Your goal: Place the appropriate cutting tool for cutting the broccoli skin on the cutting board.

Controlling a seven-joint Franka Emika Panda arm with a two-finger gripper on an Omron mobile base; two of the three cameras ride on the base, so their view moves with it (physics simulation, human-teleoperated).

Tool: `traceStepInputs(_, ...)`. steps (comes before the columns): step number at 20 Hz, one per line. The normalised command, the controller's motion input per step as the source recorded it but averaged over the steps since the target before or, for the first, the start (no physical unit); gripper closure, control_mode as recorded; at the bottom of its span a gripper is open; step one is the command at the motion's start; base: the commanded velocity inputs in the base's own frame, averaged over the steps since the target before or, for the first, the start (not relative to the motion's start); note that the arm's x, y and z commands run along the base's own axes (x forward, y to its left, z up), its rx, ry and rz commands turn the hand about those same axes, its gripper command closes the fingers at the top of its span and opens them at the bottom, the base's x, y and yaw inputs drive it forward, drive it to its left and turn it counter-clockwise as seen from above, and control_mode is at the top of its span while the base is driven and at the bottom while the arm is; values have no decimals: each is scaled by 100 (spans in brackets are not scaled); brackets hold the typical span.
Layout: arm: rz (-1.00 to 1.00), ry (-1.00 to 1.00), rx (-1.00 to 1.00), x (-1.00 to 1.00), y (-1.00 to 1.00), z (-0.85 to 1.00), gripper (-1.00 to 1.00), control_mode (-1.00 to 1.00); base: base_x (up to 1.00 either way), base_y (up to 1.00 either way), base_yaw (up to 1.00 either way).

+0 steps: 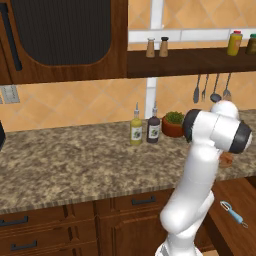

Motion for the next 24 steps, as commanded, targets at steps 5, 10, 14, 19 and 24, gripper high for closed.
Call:
traceStepInputs(5,0,0,0,-13,4,4,-100,-100,0,0,0)
traceStepInputs(10,0,-1,0,-75,17,39,-100,-100,0,0,0)
traceStepInputs(14,0,0,0,-100,53,43,-100,-100,0,0,0)
traceStepInputs(19,0,-4,-1,-100,78,29,-100,-100,0,0,0)
traceStepInputs(24,0,0,-11,-66,82,-13,-100,-100,0,0,0)
